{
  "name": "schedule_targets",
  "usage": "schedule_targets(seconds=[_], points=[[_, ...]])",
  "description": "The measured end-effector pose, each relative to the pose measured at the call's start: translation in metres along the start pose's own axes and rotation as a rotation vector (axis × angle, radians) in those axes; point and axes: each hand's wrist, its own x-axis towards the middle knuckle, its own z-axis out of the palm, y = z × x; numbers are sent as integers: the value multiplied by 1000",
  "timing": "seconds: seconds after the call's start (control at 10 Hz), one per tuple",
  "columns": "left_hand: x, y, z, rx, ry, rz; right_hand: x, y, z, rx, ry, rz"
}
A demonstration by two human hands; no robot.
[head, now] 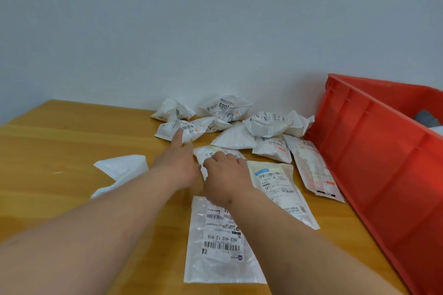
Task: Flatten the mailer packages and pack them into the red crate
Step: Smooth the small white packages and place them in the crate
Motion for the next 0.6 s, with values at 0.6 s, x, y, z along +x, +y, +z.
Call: schedule_targets(seconds=[0.6], points=[[5,-15,3,-370,390,100,27,18,5,644,108,326]])
